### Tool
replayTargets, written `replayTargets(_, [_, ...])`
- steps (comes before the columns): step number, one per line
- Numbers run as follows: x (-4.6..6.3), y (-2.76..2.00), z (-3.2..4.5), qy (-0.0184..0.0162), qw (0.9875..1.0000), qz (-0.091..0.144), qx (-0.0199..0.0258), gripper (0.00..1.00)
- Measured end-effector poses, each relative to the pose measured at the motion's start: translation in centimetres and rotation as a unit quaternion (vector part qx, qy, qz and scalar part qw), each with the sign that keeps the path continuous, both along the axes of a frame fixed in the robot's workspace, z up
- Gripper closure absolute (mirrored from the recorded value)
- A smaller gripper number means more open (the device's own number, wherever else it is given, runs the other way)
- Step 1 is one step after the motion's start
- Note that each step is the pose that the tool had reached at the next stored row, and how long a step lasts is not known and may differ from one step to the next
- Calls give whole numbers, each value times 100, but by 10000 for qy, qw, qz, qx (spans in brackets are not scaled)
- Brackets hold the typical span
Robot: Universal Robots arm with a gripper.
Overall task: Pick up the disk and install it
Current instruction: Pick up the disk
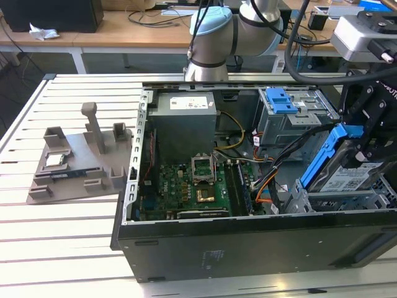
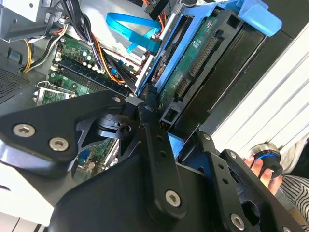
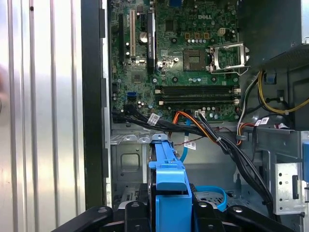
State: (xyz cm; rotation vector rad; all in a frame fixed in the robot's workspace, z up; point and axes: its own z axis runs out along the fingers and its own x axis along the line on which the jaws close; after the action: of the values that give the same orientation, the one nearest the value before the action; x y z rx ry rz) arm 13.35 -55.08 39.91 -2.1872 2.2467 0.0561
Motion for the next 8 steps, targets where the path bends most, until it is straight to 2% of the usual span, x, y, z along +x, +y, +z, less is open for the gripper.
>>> replayTargets(2, [0, 0, 10, 0, 10000, 0, 1, 63])
replayTargets(3, [0, 0, 43, 0, 10000, 0, 0, 63])
replayTargets(8, [0, 0, 266, 0, 10000, 0, -1, 63])
